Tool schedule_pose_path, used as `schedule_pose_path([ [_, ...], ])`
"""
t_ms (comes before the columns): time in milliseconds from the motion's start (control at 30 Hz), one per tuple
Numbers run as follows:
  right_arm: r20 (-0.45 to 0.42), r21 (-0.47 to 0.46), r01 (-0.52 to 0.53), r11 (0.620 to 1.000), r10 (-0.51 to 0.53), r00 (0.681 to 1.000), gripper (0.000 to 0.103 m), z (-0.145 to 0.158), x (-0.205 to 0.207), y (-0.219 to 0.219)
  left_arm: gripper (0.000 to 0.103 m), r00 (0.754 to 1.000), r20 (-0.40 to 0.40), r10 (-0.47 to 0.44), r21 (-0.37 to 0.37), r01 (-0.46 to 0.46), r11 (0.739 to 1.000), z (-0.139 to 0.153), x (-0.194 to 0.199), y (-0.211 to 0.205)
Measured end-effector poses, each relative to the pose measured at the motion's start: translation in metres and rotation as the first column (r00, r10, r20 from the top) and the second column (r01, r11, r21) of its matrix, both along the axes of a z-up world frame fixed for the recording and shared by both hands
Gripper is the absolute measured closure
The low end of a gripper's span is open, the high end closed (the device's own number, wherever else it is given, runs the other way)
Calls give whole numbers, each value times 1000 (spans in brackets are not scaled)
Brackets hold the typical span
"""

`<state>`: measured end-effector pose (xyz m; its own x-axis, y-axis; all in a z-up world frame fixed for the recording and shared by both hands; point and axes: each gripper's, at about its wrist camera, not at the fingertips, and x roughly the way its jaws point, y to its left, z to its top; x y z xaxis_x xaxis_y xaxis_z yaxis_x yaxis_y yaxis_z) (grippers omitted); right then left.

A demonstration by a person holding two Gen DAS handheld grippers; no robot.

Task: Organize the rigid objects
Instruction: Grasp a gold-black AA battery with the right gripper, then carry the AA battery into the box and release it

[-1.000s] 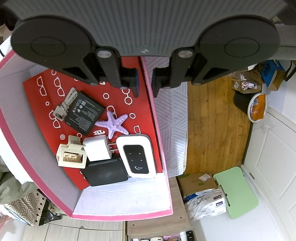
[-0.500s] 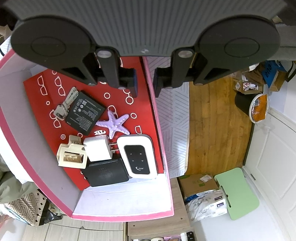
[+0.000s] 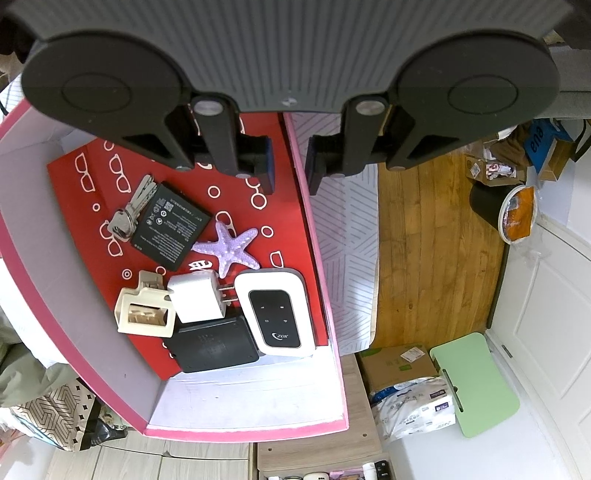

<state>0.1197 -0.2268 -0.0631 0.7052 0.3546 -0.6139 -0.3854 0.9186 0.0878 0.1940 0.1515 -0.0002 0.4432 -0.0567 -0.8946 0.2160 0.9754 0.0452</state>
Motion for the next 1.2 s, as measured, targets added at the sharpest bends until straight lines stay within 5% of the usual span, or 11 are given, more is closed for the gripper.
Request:
schedule_pose_path([
  [100, 1, 5, -20, 1000, 20, 1000, 54, 1, -1, -1, 89, 1000, -2, 3, 0, -3, 1000, 0, 0, 0],
  [533, 26, 21, 7, 1000, -8, 1000, 55, 32, -22, 3, 89, 1000, -2, 7, -5, -7, 1000, 0, -1, 0],
  [667, 29, 82, -79, 994, 77, 997, 54, 60, -24, 1, 89, 1000, 6, 1, -5, -1, 1000, 0, -1, 1],
  [1000, 95, 172, -326, 930, 314, 945, 54, 125, -2, 45, 89, 1000, 10, -7, -16, 7, 1000, 0, -2, 2],
  [1200, -113, 168, -465, 869, 486, 867, 54, 133, 54, 106, 89, 1000, 3, -5, -40, 5, 999, 0, -1, 7],
])
